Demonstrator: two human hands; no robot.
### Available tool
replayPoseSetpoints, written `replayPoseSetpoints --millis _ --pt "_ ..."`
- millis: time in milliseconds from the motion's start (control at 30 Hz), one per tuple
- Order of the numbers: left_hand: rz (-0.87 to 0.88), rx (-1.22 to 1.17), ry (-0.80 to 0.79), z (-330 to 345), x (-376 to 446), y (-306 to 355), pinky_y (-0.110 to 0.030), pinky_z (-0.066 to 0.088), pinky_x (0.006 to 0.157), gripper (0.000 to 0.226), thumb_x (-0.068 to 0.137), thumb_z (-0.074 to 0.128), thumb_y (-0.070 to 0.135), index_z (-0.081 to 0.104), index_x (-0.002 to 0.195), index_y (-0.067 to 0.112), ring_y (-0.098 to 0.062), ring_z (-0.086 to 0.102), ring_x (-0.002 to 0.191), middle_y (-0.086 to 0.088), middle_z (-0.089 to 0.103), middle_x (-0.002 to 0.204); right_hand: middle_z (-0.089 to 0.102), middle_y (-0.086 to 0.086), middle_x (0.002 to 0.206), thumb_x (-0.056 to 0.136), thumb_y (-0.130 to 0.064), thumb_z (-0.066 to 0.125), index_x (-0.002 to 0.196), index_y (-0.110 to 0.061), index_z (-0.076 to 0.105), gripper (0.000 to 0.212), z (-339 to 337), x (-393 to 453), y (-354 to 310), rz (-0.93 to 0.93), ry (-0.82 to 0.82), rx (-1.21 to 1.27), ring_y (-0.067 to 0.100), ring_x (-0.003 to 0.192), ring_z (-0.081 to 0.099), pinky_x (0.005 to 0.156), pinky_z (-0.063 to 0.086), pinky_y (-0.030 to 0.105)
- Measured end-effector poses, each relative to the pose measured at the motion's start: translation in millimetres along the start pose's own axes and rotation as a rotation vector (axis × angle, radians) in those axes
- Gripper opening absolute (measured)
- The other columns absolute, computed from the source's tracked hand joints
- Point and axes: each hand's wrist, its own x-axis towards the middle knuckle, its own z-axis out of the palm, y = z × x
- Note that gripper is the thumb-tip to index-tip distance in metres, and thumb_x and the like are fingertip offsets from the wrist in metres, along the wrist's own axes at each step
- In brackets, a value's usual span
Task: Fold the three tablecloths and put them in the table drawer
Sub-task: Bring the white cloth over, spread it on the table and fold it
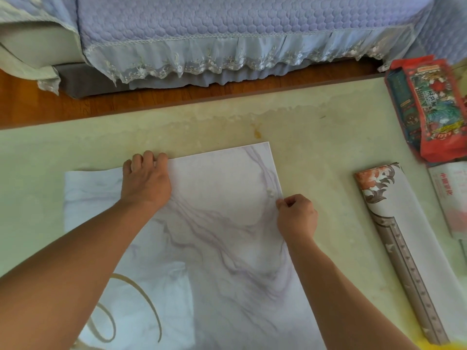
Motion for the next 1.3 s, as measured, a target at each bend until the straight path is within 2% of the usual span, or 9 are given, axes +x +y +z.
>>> replayPoseSetpoints --millis 100,233,367,467,600,733,933,1067,1300 --pt "0.038 -0.069 0.037 9.8 -46.0 18.6 -0.062 0.021 0.117 0.071 0.087 0.051 0.016 0.032 0.155 0.016 -0.044 0.025 0.142 -0.021 0.027 0.155 0.058 -0.002 0.076 0.096 -0.025 0.061 0.088 -0.012 0.062 0.015 -1.0 -0.6 -2.1 -0.008 0.0 -0.007 0.012 0.065 0.047 0.058 0.034 0.029" --pt "0.143 -0.223 0.034 43.1 -178.5 44.6 -0.066 0.038 0.105 0.073 0.082 0.056 0.041 0.047 0.149 0.014 -0.047 0.039 0.137 -0.025 0.037 0.154 0.06 0.002 0.082 0.096 -0.026 0.061 0.091 -0.011 0.063 0.016 -3.3 -1.7 -7.0 -0.034 -0.011 -0.041 0.025 0.081 0.052 0.07 0.037 0.03" --pt "-0.096 -0.338 -0.173 80.3 -325.2 44.8 -0.07 0.037 0.102 0.078 0.091 0.032 0.074 0.042 0.149 0.023 -0.045 0.041 0.14 -0.022 0.039 0.155 0.066 0.011 0.098 0.096 -0.027 0.062 0.098 -0.01 0.064 0.017 -4.1 -1.0 -2.7 -0.084 -0.003 -0.083 0.03 0.091 0.057 0.075 0.039 0.03" --pt "-0.237 -0.325 -0.284 108.5 -373.1 27.9 -0.074 0.031 0.108 0.085 0.091 0.027 0.075 0.041 0.154 0.021 -0.046 0.03 0.147 -0.021 0.028 0.163 0.068 0.016 0.106 0.096 -0.027 0.06 0.101 -0.007 0.064 0.021 -4.0 -1.3 -2.2 -0.154 -0.001 -0.105 0.035 0.101 0.062 0.08 0.044 0.034" --pt "-0.172 -0.275 -0.342 138.1 -392.4 24.6 -0.077 0.016 0.113 0.085 0.096 0.029 0.067 0.011 0.164 0.019 -0.046 0.001 0.154 -0.021 -0.004 0.169 0.059 0.017 0.122 0.094 -0.024 0.055 0.114 -0.006 0.058 0.027 -0.6 -11.1 5.0 -0.271 0.078 -0.157 0.036 0.111 0.057 0.09 0.042 0.039" --pt "-0.177 -0.298 -0.255 154.9 -398.1 28.6 -0.075 0.006 0.116 0.085 0.097 0.022 0.068 -0.001 0.164 0.02 -0.042 -0.012 0.155 -0.019 -0.013 0.168 0.053 0.014 0.131 0.084 -0.016 0.057 0.127 -0.011 0.055 0.044 7.9 -55.1 31.5 -0.689 0.274 -0.331 0.036 0.116 0.048 0.096 0.034 0.039" --pt "-0.185 -0.273 -0.143 173.8 -402.1 27.6 -0.072 -0.004 0.118 0.088 0.098 0.033 0.065 -0.01 0.162 0.025 -0.042 -0.019 0.153 -0.018 -0.019 0.167 0.053 0.02 0.139 0.094 -0.018 0.052 0.124 -0.007 0.061 0.033 86.1 -246.0 137.4 -1.183 -0.233 -0.264 0.039 0.133 0.042 0.111 0.033 0.052" --pt "-0.187 -0.336 -0.077 182.5 -405.4 25.9 -0.071 -0.008 0.117 0.087 0.099 0.04 0.061 -0.014 0.16 0.032 -0.037 -0.022 0.153 -0.014 -0.02 0.168 0.022 0.015 0.164 0.108 -0.032 0.032 0.147 -0.012 0.042 0.045 110.4 -282.2 194.7 -1.094 -0.315 -0.498 0.033 0.154 0.004 0.124 0.009 0.049" --pt "-0.201 -0.334 -0.1 179.4 -410.4 28.9 -0.071 -0.003 0.118 0.079 0.098 0.011 0.074 -0.009 0.161 0.031 -0.036 -0.021 0.154 -0.013 -0.018 0.169 0.04 0.018 0.156 0.104 -0.038 0.045 0.144 -0.007 0.052 0.051 29.6 -173.8 256.5 -0.986 0.05 -0.548 0.043 0.148 0.027 0.119 0.023 0.057"
